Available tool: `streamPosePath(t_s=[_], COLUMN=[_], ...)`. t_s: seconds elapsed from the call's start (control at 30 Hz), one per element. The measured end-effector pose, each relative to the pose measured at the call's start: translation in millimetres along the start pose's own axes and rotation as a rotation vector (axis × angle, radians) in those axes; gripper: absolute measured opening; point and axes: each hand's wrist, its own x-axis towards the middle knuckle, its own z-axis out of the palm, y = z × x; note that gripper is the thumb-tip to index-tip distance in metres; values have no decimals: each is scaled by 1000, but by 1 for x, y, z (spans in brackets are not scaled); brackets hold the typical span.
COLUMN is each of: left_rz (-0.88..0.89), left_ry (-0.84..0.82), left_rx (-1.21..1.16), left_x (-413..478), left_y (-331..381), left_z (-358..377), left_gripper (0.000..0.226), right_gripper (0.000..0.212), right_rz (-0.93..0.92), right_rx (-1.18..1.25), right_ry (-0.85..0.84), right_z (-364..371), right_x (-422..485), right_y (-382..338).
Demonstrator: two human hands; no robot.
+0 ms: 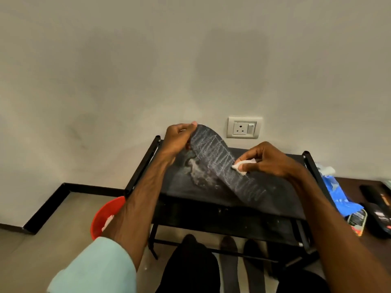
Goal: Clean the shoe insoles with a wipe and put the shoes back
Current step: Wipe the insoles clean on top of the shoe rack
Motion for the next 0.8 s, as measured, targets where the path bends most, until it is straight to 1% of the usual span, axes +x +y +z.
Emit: streamPosePath(t_s=[0.07, 0.13, 0.2, 0.27, 0.3, 0.4, 0.43, 0.5, 0.57, 0.7, 0.8], left_rz=[12, -6, -47, -83, -107, -178, -172, -97, 12, 139, 203], left_ry=[17, 63, 138, 200, 216, 268, 294, 292, 242, 163, -39], left_rx=[-23, -68, -88, -56, -43, -31, 2, 127, 300, 631, 798], left_x=[10, 11, 4, -7, -15, -35, -41, -52, -61, -66, -64], left_y=[-2, -9, -20, -37, -44, -61, -66, -73, -77, -72, -72], left_z=[4, 9, 22, 39, 47, 72, 77, 83, 83, 71, 59], left_gripper=[22, 17, 15, 10, 9, 12, 11, 8, 18, 59, 91], right_gripper=[18, 16, 15, 14, 15, 18, 19, 19, 21, 18, 17], right_rz=[20, 47, 60, 46, 31, 16, 26, 36, 37, 3, -14], right_rx=[-48, -100, -193, -227, -218, -196, -193, -208, -221, -210, -212], right_ry=[-30, 38, 232, 439, 477, 415, 402, 395, 384, 413, 427], right_z=[-15, -23, -21, -9, -1, 24, 31, 43, 54, 65, 65], right_x=[10, 17, 21, 19, 16, 14, 14, 14, 15, 14, 18], right_y=[6, 12, 19, 23, 23, 26, 27, 32, 38, 47, 48])
